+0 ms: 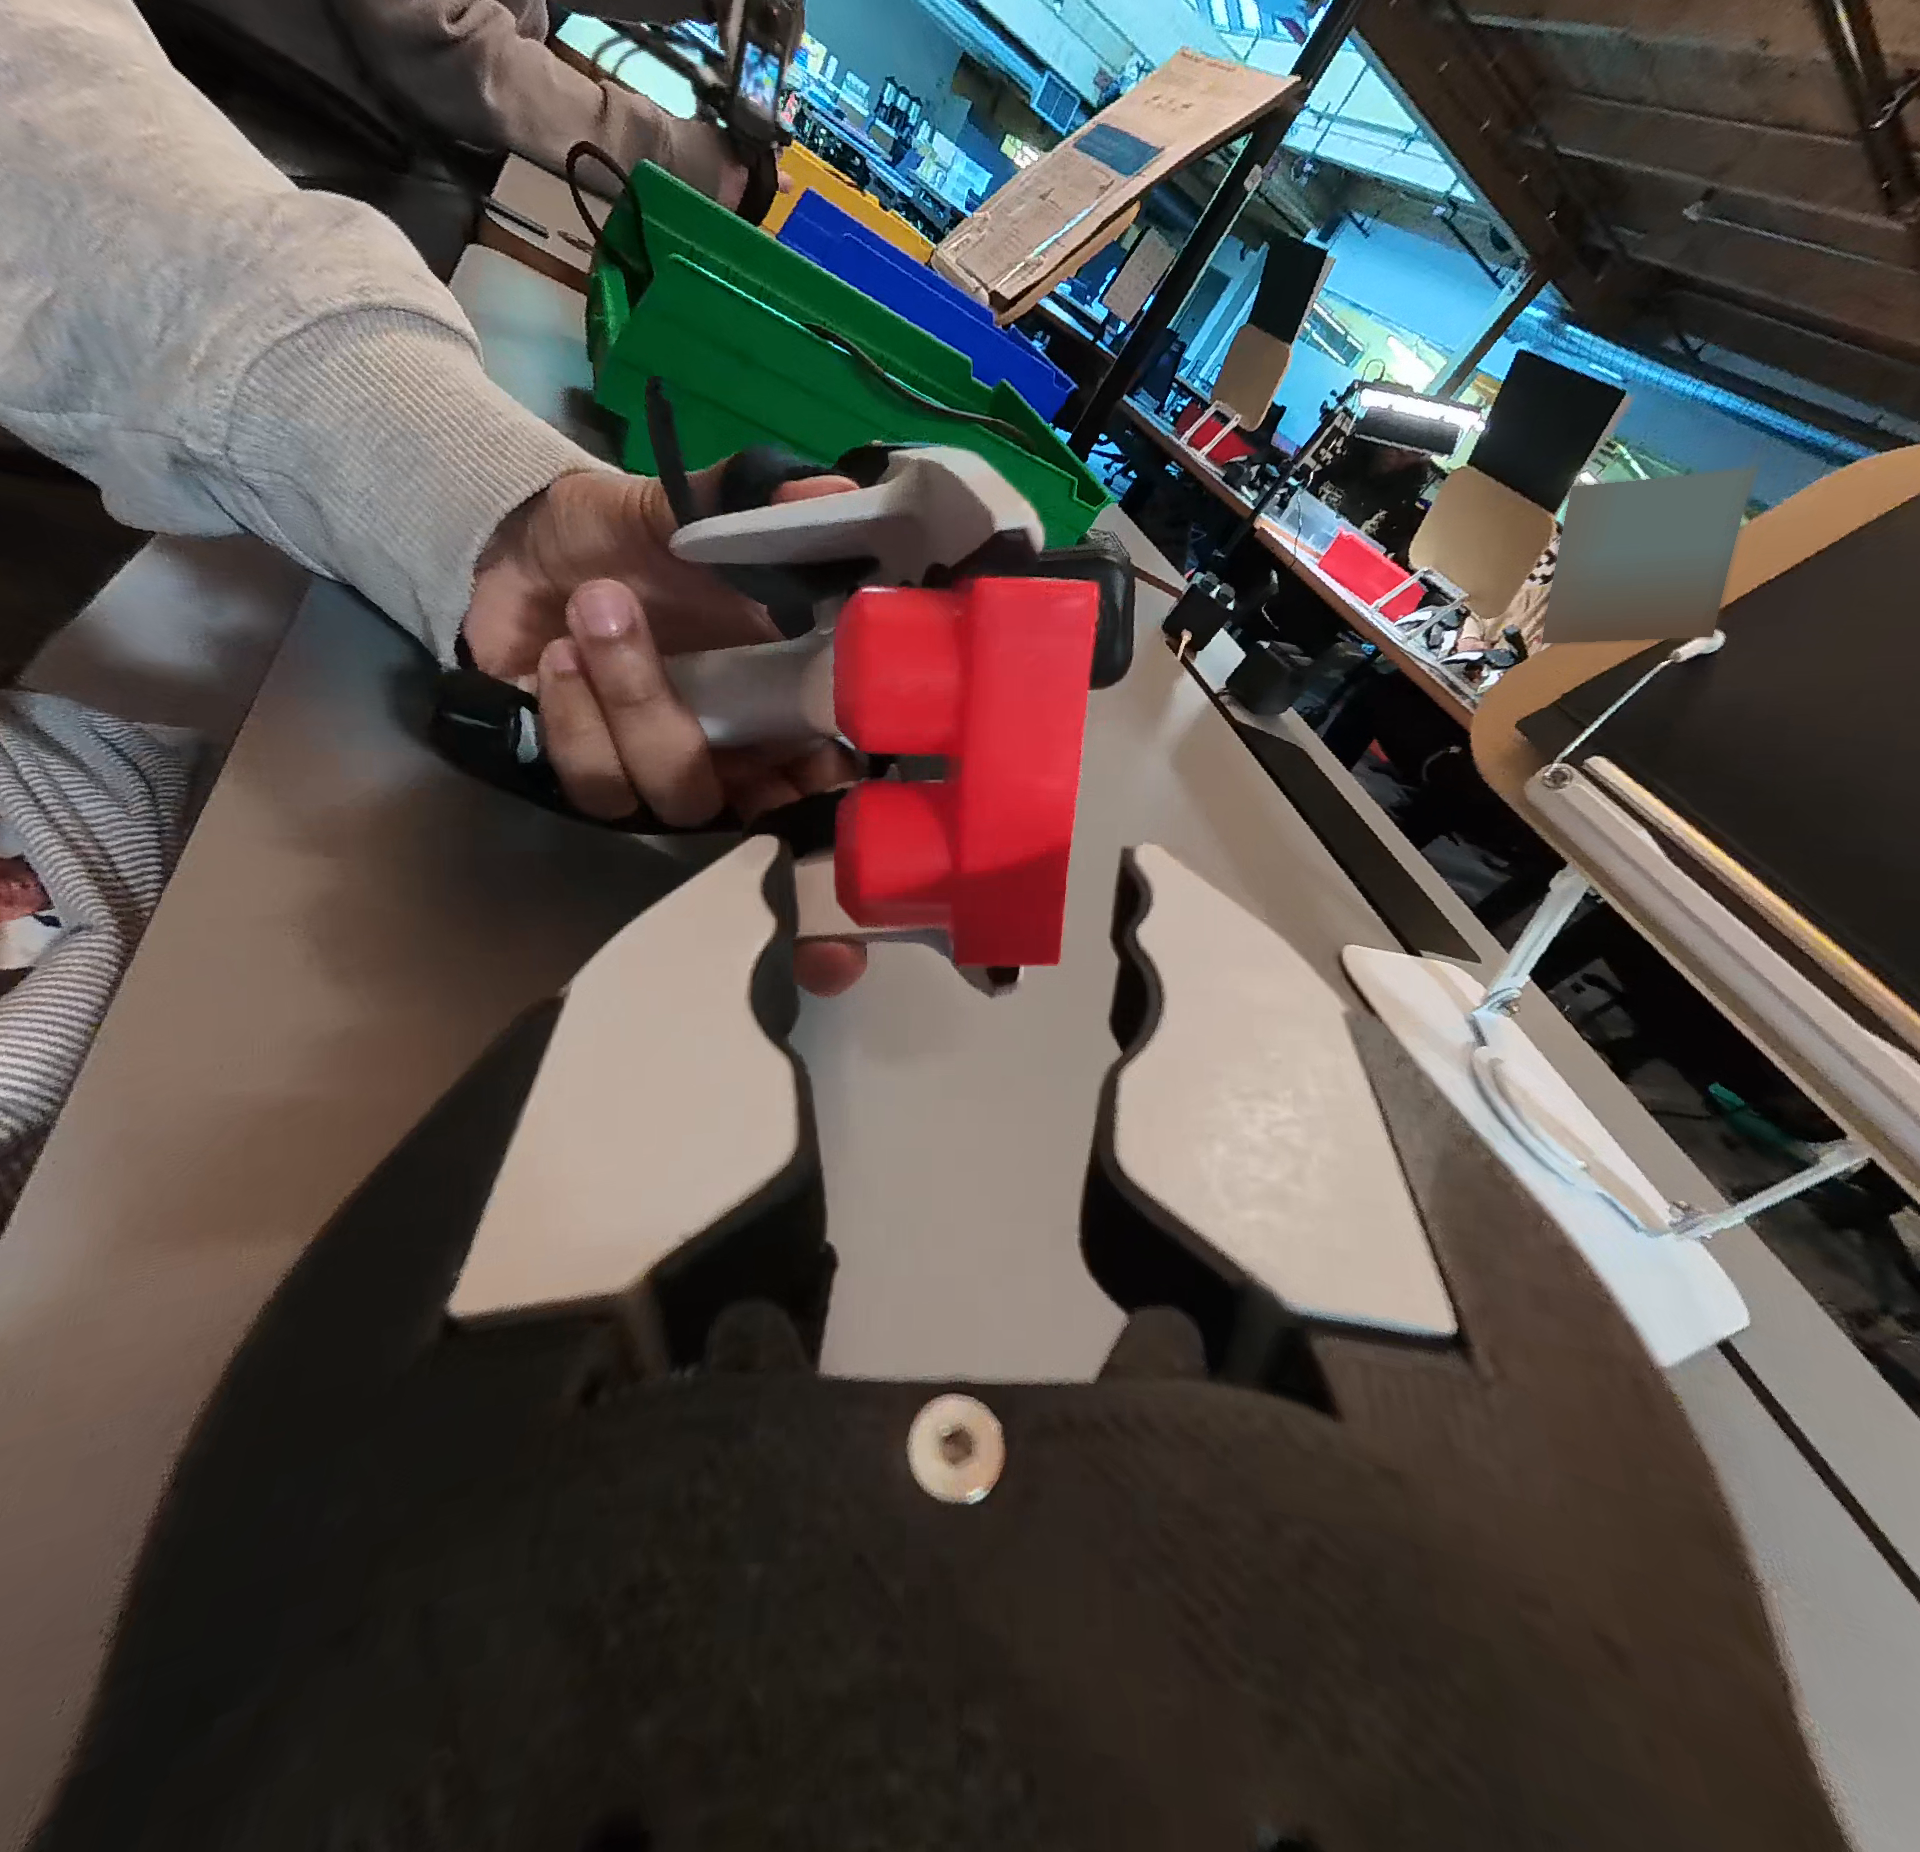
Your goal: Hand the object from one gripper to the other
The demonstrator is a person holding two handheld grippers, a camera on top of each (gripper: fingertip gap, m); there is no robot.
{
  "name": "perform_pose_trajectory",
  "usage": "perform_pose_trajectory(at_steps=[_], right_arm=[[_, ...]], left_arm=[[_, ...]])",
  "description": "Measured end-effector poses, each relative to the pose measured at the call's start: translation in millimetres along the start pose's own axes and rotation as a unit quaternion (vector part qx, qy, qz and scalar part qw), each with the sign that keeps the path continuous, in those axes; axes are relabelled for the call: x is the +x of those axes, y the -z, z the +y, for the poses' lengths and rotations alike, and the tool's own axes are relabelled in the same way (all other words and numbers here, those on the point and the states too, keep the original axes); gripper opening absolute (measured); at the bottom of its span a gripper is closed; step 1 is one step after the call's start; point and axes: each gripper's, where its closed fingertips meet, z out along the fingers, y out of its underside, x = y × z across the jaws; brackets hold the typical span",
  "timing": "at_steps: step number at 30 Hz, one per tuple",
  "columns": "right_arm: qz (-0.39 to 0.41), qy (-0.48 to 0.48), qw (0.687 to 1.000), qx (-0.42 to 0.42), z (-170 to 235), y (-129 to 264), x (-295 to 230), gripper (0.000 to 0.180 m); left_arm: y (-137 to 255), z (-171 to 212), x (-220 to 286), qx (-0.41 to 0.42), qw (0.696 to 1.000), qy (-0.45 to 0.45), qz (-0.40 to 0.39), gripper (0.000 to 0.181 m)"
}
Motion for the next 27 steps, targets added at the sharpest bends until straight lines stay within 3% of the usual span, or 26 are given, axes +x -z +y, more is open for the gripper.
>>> perform_pose_trajectory(at_steps=[1, 8, 17, 19, 23, 27], right_arm=[[-0.002, -0.001, 1.0, 0.0, -0.4, 0.1, -0.5, 0.057], [-0.003, -0.005, 1.0, 0.0, -3.0, -0.1, -2.2, 0.044], [-0.008, -0.043, 0.999, 0.006, -5.0, -0.7, 0.5, 0.043], [-0.006, -0.08, 0.997, 0.02, -7.7, 1.0, 5.2, 0.043], [-0.009, -0.189, 0.98, 0.063, -12.5, 9.3, 19.7, 0.043], [-0.041, -0.336, 0.933, 0.119, -16.8, 16.6, 31.9, 0.043]], left_arm=[[-0.6, 0.5, 0.7, 0.0, 1.0, 0.001, 0.003, 0.077], [-1.8, 2.2, 2.5, -0.004, 1.0, -0.003, 0.004, 0.077], [-1.0, -3.4, 1.9, 0.02, 1.0, -0.015, 0.002, 0.08], [1.1, -9.1, -0.6, 0.04, 0.998, -0.035, -0.015, 0.095], [5.0, -19.4, 2.4, 0.071, 0.994, -0.076, -0.03, 0.105], [4.4, -19.0, 0.5, 0.062, 0.982, -0.163, -0.079, 0.102]])
